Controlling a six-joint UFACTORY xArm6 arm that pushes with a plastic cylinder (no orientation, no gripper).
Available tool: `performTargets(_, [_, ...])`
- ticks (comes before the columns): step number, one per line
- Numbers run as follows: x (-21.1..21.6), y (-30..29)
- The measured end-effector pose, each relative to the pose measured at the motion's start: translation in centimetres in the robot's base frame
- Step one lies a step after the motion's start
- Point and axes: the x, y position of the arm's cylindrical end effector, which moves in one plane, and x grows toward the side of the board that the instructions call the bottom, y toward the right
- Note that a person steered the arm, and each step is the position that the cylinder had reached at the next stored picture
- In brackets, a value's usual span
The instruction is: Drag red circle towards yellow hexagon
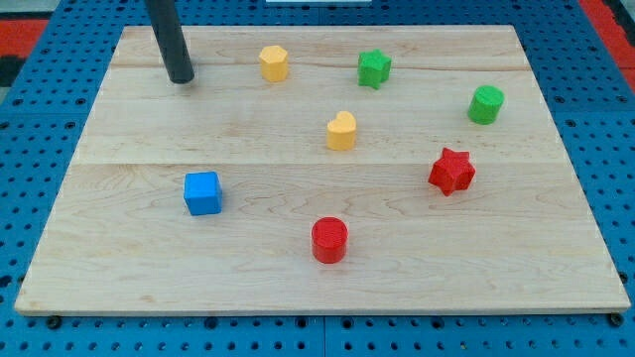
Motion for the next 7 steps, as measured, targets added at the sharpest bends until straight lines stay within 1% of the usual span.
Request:
performTargets(1, [4.2,1.6])
performTargets(2, [9.3,4.6])
performTargets(3, [13.6,9.3])
performTargets(4, [17.7,15.6])
performTargets(5, [19.1,20.7])
performTargets(6, [22.1,22.6])
performTargets(7, [27.7,22.7])
